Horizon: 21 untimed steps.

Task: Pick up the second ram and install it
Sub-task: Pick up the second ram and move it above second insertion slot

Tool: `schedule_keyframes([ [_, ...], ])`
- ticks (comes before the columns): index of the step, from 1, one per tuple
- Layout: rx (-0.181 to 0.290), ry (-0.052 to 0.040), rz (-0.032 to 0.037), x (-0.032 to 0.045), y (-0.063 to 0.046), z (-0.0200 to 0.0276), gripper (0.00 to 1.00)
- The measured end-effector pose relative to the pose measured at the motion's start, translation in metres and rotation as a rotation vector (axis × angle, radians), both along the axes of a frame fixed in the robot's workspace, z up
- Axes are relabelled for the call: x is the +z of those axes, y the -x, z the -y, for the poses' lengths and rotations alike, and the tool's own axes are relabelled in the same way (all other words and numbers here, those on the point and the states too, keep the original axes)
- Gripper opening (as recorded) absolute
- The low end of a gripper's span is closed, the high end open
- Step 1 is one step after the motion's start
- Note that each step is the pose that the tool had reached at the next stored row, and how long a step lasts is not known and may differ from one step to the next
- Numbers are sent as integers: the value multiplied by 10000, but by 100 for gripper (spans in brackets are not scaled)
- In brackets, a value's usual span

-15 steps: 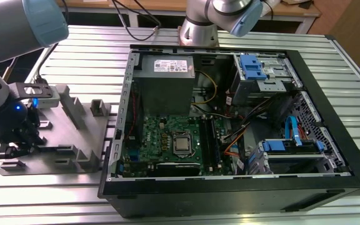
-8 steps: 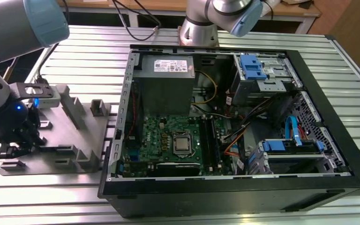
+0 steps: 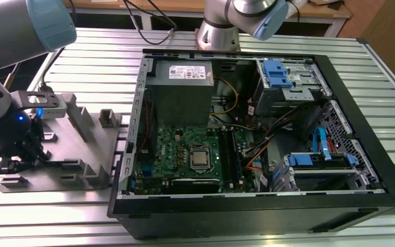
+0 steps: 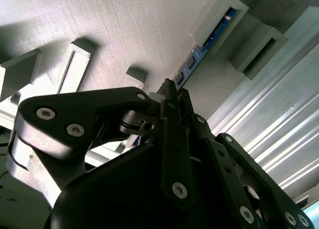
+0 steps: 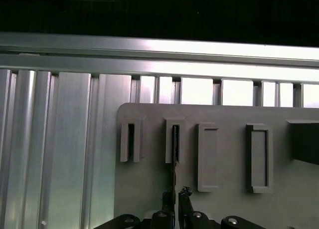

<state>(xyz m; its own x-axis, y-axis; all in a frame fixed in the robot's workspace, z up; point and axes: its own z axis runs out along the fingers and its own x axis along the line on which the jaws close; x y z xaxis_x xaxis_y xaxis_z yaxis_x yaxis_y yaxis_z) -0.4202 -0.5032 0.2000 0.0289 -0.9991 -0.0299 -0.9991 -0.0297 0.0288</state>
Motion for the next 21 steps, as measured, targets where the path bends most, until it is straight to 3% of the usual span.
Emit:
schedule_keyframes([
  [17, 0, -1, 0, 0, -1, 13, 16],
  [19, 0, -1, 0, 0, -1, 14, 8],
  [21, 0, -1, 0, 0, -1, 14, 8],
])
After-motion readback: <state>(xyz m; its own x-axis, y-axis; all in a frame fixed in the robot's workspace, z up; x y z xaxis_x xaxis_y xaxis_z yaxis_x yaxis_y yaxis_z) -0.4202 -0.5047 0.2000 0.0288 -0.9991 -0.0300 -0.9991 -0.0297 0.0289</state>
